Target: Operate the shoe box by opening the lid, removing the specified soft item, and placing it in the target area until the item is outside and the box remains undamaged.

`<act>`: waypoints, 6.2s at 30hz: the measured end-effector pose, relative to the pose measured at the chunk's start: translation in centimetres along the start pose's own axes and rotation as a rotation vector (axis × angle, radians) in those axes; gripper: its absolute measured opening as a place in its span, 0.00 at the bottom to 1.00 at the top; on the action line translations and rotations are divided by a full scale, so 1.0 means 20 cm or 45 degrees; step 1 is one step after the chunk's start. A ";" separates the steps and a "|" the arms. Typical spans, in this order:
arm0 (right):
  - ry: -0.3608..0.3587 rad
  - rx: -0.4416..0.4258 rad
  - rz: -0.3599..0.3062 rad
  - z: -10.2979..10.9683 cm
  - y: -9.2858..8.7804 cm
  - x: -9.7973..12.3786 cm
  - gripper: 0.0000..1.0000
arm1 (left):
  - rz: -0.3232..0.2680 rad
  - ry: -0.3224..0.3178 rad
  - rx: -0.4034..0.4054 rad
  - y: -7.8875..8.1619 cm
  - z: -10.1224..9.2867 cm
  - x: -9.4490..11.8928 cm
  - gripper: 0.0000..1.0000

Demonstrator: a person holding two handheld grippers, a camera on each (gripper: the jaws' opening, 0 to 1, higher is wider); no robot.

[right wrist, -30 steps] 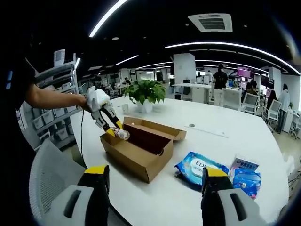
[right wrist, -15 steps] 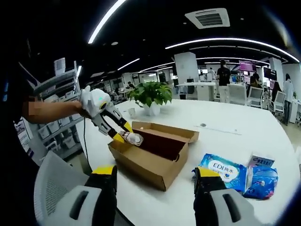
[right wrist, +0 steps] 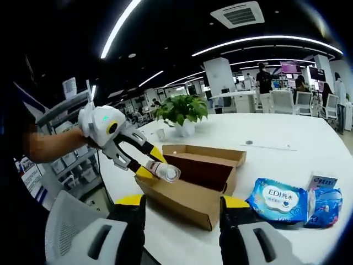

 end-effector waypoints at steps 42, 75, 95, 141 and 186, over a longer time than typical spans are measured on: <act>0.254 -0.310 0.009 0.05 0.01 -0.07 0.18 | -0.237 0.071 -0.268 0.20 -0.12 0.00 0.20; 0.240 -0.436 0.051 0.02 0.00 -0.05 0.14 | -0.261 0.065 -0.133 0.19 -0.07 -0.02 0.45; 0.140 -0.238 0.099 -0.03 0.07 -0.01 0.14 | -0.300 0.058 0.227 0.12 -0.03 0.05 0.62; 0.035 0.632 0.468 -0.24 0.36 0.11 0.14 | -0.331 0.197 0.871 -0.22 -0.19 0.20 1.00; 0.011 1.358 0.950 -0.78 0.72 -0.11 0.15 | -0.236 0.384 1.094 -0.51 -0.35 0.35 1.00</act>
Point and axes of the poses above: the point that each gripper's makers call its tool centre point, and the gripper's own axes: x roughly backward along the fingers, z roughly to its left, y roughly out of its top, the point moved 10 cm from there along x, roughly backward along the fingers, and after that the axes turned 12 degrees about z, right-handed, at the moved point
